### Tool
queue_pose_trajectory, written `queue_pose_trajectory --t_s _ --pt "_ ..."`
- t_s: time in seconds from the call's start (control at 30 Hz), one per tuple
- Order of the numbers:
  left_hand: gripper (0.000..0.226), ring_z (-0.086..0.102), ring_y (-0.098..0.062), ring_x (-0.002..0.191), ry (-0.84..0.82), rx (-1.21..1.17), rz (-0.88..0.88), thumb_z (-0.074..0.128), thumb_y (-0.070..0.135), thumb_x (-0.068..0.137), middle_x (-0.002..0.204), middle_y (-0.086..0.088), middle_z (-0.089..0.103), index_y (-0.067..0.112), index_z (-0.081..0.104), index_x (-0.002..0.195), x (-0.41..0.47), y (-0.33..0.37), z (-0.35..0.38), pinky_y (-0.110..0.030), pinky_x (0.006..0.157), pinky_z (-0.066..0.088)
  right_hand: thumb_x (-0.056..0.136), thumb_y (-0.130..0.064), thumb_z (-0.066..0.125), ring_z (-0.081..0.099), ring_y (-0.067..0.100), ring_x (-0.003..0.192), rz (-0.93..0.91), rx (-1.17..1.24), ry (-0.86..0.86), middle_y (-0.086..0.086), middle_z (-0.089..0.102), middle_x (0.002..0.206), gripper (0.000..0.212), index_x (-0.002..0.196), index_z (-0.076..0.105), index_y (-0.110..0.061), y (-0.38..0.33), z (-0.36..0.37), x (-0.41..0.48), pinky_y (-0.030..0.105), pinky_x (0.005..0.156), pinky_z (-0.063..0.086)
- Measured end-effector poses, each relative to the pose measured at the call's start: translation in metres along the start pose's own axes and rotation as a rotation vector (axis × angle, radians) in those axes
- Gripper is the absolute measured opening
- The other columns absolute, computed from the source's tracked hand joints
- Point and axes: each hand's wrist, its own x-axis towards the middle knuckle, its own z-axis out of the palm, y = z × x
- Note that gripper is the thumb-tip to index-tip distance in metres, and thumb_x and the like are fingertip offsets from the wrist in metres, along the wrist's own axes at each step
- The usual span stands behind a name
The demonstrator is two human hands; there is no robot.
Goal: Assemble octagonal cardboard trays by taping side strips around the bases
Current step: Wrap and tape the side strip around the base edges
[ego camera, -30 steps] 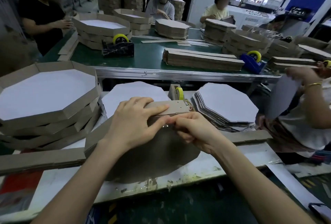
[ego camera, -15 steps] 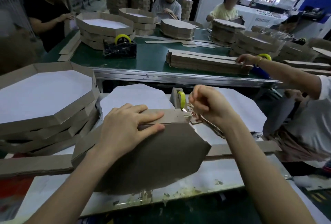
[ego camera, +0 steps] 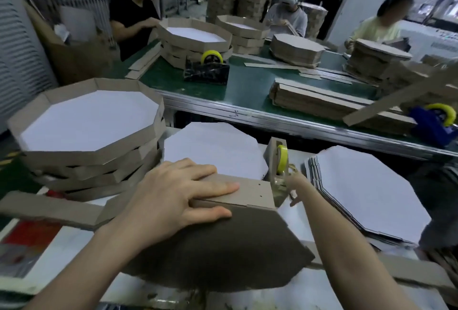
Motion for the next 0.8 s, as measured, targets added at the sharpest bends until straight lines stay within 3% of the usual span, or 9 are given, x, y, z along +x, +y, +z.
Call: queue_pose_trajectory --t_s 0.03,0.1,0.17,0.23,0.43,0.6,0.67,0.73,0.8 --pt "0.043 0.067 -0.015 0.086 -0.011 -0.006 -0.008 0.046 0.065 0.080 0.107 0.007 0.072 0.046 0.068 0.112 0.001 0.000 0.000 -0.031 0.070 0.054 0.100 -0.007 0.049 0.056 0.041 0.116 -0.009 0.052 0.009 0.019 0.048 0.136 0.037 0.137 0.043 -0.002 0.001 0.001 0.007 0.032 0.061 0.060" --pt "0.043 0.067 -0.015 0.088 -0.024 -0.004 -0.019 0.046 0.065 0.080 0.109 0.006 0.072 0.047 0.068 0.113 0.004 -0.001 0.001 -0.030 0.072 0.054 0.102 -0.009 0.045 0.065 0.036 0.100 0.060 0.090 0.011 0.020 0.058 0.112 0.021 0.121 0.047 0.002 -0.001 0.001 0.015 0.039 0.077 0.061" --pt "0.043 0.066 -0.013 0.088 -0.028 0.000 -0.036 0.046 0.066 0.080 0.109 0.008 0.071 0.048 0.067 0.113 0.006 -0.002 0.001 -0.026 0.073 0.052 0.104 -0.013 0.044 0.064 0.029 0.073 0.141 0.100 -0.014 0.017 0.057 0.085 0.017 0.106 0.050 0.003 -0.005 0.000 0.017 0.037 0.064 0.059" --pt "0.043 0.065 -0.011 0.088 -0.035 -0.012 -0.057 0.045 0.067 0.080 0.109 0.010 0.070 0.049 0.067 0.113 0.007 -0.002 0.001 -0.022 0.072 0.047 0.101 -0.007 0.048 0.058 0.025 0.065 0.183 0.213 -0.072 0.013 0.055 0.076 0.010 0.094 0.051 0.000 -0.012 -0.001 0.019 0.032 0.051 0.055" --pt "0.044 0.064 -0.010 0.088 -0.017 -0.020 -0.054 0.044 0.068 0.080 0.108 0.013 0.070 0.050 0.067 0.113 0.010 -0.005 0.002 -0.020 0.072 0.039 0.098 -0.001 0.051 0.056 0.024 0.060 0.223 0.571 -0.026 0.013 0.057 0.076 0.003 0.095 0.051 -0.003 -0.013 0.004 0.022 0.039 0.055 0.054" --pt "0.044 0.063 -0.009 0.092 -0.012 -0.030 -0.047 0.043 0.069 0.080 0.111 0.015 0.069 0.052 0.065 0.114 0.012 -0.007 0.005 -0.024 0.073 0.047 0.089 -0.008 0.051 0.040 0.017 0.036 0.167 1.001 0.071 0.002 0.045 0.049 0.023 0.066 0.046 -0.013 -0.005 0.004 0.017 0.027 0.045 0.039" --pt "0.043 0.063 -0.010 0.091 -0.004 -0.041 -0.036 0.044 0.068 0.081 0.111 0.014 0.069 0.051 0.065 0.114 0.012 -0.007 0.006 -0.025 0.074 0.048 0.089 -0.011 0.054 0.042 0.012 0.032 0.136 1.114 0.125 -0.002 0.047 0.043 0.023 0.067 0.050 -0.014 -0.001 0.009 0.010 0.022 0.042 0.038" --pt "0.043 0.063 -0.010 0.090 0.001 -0.046 -0.035 0.044 0.067 0.081 0.109 0.014 0.069 0.050 0.065 0.114 0.011 -0.008 0.006 -0.026 0.072 0.047 0.092 -0.010 0.056 0.048 0.009 0.040 0.078 1.187 0.146 -0.002 0.052 0.053 0.017 0.075 0.055 -0.011 0.010 0.018 0.001 0.023 0.041 0.040" --pt "0.043 0.062 -0.009 0.090 0.006 -0.048 -0.036 0.044 0.067 0.081 0.108 0.015 0.069 0.051 0.065 0.115 0.010 -0.009 0.005 -0.025 0.071 0.046 0.095 -0.009 0.056 0.055 0.011 0.057 0.034 1.166 0.167 0.004 0.058 0.071 0.009 0.088 0.060 -0.005 0.026 0.030 -0.009 0.025 0.054 0.045"
